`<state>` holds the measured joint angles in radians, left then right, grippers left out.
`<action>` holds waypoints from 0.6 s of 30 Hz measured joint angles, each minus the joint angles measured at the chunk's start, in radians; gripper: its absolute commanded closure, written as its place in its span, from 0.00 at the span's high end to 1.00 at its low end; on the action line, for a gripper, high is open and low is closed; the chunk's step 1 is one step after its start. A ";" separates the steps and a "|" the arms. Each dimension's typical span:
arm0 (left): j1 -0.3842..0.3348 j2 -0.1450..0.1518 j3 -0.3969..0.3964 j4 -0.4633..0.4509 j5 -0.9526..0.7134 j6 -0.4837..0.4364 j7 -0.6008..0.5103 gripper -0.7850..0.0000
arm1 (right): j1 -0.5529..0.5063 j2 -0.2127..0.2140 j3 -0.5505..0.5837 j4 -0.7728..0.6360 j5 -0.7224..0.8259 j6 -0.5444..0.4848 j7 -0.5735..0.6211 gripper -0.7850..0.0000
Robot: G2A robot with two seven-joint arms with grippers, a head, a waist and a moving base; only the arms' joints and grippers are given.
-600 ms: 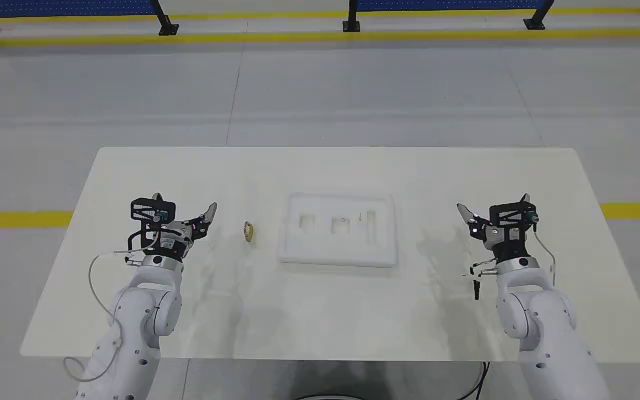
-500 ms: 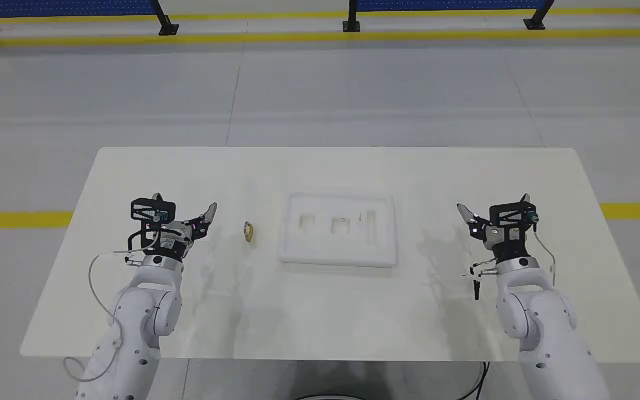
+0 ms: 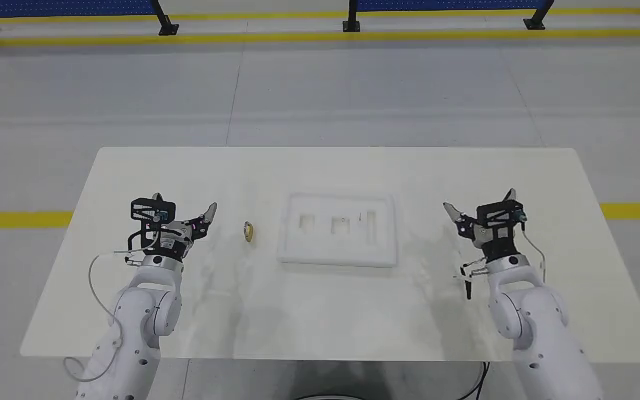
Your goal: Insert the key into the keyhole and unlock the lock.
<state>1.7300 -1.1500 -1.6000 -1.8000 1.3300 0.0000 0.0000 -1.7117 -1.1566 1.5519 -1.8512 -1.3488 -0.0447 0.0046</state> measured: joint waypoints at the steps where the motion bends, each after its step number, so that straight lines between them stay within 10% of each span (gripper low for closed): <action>1: 0.000 0.000 0.000 0.000 0.000 0.000 0.000 1.00 | 0.007 -0.001 -0.007 -0.014 0.007 -0.008 0.024 1.00; 18: 0.000 0.000 0.000 0.000 0.000 0.000 0.000 1.00 | 0.357 0.003 -0.084 -0.275 0.063 -0.128 0.875 1.00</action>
<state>1.7300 -1.1500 -1.6000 -1.8000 1.3300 0.0000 0.0000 -1.3550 -1.1541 1.4676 -2.1264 -1.2854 -0.1729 0.8801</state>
